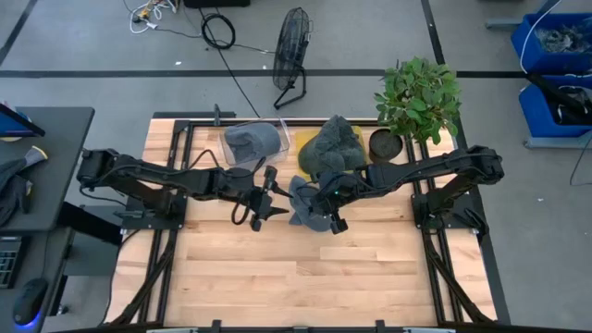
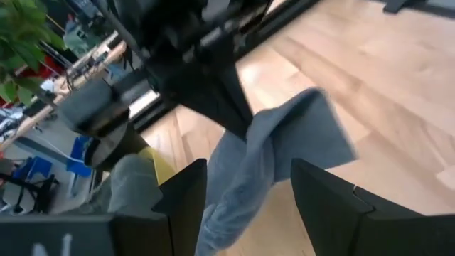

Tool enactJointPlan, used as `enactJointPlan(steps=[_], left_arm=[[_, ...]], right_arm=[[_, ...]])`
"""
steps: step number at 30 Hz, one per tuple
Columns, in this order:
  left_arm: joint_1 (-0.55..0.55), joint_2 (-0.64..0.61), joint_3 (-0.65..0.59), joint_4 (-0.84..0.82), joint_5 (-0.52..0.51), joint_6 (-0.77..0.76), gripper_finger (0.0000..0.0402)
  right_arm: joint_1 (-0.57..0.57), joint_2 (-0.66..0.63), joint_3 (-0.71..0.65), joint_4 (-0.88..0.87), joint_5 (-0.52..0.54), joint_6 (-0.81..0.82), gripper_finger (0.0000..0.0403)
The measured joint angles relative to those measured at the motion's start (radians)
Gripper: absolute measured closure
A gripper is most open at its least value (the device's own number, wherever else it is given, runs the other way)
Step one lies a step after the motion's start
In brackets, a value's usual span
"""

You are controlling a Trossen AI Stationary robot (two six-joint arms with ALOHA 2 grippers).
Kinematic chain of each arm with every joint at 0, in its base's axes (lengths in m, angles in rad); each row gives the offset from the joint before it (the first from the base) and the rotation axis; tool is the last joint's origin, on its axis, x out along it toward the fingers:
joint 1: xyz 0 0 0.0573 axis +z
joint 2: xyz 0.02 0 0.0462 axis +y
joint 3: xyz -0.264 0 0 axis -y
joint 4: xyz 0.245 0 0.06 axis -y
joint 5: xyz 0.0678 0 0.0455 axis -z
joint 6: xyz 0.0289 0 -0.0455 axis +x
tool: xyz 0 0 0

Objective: Pick & Place hat
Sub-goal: Put the gray cap into the transparent bin

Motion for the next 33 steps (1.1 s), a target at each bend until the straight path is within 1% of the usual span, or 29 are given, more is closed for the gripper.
enactJointPlan(steps=[4,9,12,15,18,20,21,25,29,33], left_arm=[[0.014,0.052,0.0,0.0,0.0,0.001,0.0193],[0.023,0.114,0.0,0.03,0.0,0.05,0.0195],[0.023,0.132,0.0,0.081,0.0,0.061,0.0212],[0.023,0.134,0.0,0.11,0.003,0.106,0.0256],[0.023,0.134,0.0,0.13,-0.009,0.114,0.0329],[0.025,0.131,0.0,0.138,-0.037,0.113,0.0378],[0.025,0.131,0.0,0.139,-0.058,0.111,0.0387],[0.018,0.129,0.0,0.136,-0.188,0.12,0.039],[-0.003,0.08,0.0,0.132,-0.38,0.185,0.0394],[-0.019,-0.025,0.0,0.133,-0.556,0.225,0.0391]], right_arm=[[0.0,0.001,0.0,0.009,0.0,-0.017,0.0402],[-0.001,0.001,0.0,0.028,0.0,-0.052,0.0402],[-0.001,0.001,0.0,0.03,0.001,-0.065,0.0401],[-0.001,0.001,0.0,0.044,0.003,-0.065,0.0395],[-0.001,0.001,0.0,0.057,0.004,-0.064,0.0382],[-0.001,0.001,0.0,0.069,0.031,-0.06,0.0371],[-0.001,0.001,0.0,0.068,0.062,-0.057,0.0364],[0.0,0.001,0.001,0.039,0.177,-0.001,0.0336],[0.0,0.002,0.001,-0.064,0.225,0.035,0.0308],[0.001,0.002,0.001,-0.182,0.24,0.111,0.0286]])
